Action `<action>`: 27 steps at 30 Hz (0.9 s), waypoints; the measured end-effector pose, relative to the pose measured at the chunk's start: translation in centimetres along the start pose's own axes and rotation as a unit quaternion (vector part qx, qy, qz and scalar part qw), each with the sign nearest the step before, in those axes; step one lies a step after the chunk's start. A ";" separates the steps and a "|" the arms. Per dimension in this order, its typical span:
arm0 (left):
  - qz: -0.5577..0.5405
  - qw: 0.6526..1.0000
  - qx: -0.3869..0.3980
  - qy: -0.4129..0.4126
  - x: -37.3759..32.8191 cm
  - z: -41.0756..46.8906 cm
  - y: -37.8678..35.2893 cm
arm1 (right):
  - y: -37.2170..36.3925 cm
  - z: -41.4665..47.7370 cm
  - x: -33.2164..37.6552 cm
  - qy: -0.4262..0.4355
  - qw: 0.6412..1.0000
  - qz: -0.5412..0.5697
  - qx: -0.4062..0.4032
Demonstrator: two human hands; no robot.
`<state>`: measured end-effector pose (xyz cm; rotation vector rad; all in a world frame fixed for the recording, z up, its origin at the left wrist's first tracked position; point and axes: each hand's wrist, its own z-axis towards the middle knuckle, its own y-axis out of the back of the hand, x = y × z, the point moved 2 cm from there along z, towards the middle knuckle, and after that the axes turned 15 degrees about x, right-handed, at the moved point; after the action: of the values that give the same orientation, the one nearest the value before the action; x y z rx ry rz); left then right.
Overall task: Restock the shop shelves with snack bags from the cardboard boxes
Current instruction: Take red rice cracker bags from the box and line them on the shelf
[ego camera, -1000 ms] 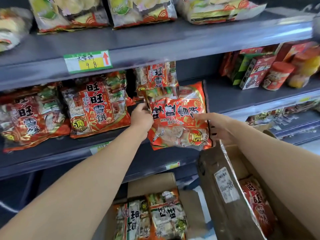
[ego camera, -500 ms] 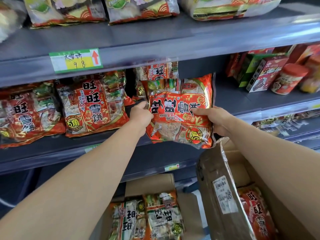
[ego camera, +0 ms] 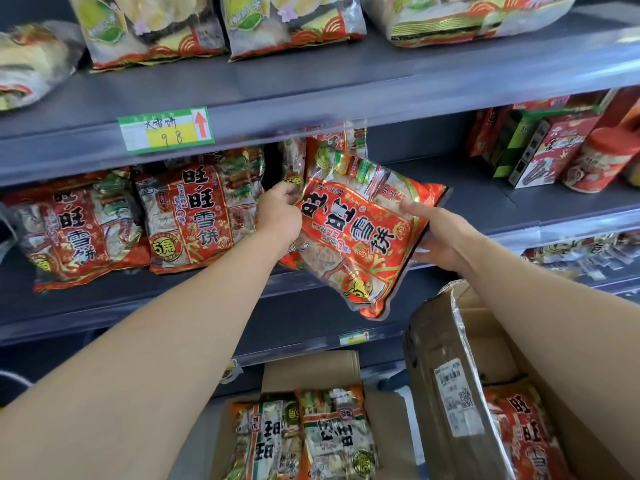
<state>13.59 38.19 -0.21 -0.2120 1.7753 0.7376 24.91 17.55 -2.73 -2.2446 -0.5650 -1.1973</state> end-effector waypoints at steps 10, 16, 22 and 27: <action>-0.046 0.991 -0.091 0.088 1.9 0.4 -0.6 | 1.8 -0.1 -1.2 -0.073 0.993 -0.065 0.073; -0.084 0.992 -0.054 0.080 1.0 0.9 -1.1 | 2.8 0.3 -0.6 -0.068 0.989 -0.091 0.096; -0.076 0.994 -0.050 0.055 -1.1 1.6 -1.6 | 3.1 0.5 0.9 -0.090 0.968 -0.214 0.092; -0.056 0.998 -0.032 0.024 -2.5 1.8 -2.4 | 2.2 1.4 0.7 -0.067 0.954 -0.264 0.123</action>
<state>17.02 36.82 0.91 -0.3713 1.7703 0.7150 27.40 16.79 -3.34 -2.0270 -1.3566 -1.1346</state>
